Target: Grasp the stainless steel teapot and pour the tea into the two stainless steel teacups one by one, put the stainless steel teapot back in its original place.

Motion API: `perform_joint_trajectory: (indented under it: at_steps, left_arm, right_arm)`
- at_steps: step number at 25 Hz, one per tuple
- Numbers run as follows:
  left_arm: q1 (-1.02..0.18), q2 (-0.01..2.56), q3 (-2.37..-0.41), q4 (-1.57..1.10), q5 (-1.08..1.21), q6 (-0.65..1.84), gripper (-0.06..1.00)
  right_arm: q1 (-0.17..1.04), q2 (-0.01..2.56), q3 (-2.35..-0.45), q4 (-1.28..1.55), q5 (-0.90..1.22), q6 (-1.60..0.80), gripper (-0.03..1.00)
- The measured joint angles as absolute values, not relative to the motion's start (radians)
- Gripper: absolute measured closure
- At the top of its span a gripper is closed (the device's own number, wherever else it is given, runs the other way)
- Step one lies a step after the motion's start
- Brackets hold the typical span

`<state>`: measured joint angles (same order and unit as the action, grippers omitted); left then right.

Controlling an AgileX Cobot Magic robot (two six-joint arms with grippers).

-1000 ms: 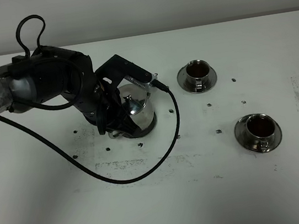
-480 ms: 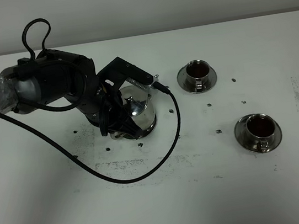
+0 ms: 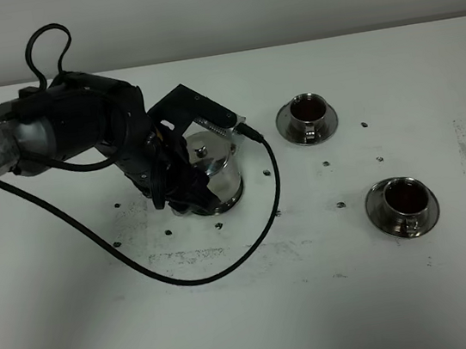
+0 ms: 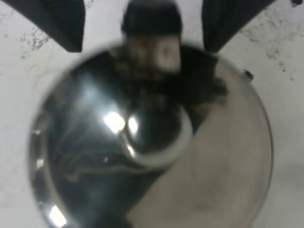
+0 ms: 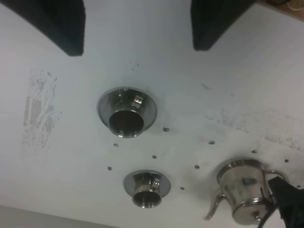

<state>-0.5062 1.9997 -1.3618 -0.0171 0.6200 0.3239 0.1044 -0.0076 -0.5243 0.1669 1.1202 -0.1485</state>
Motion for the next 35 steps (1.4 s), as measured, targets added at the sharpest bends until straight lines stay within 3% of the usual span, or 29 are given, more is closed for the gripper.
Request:
perform_joint_trajectory:
  at_steps: [19,31,35]
  left_arm:
    - [-0.493,1.484,-1.362,0.0,0.808,0.286,0.38]
    - [-0.266,1.275,-1.362,0.009,1.186,0.064,0.38]
    - [-0.172,1.165,-1.3,0.008,1.193,0.017,0.38]
  right_arm:
    - [0.104,-0.008,-0.524,0.167,1.12,-0.148,0.49]
    - [0.104,-0.008,-0.524,0.167,1.12,-0.148,0.49]
    - [0.104,-0.008,-0.524,0.167,1.12,-0.148,0.49]
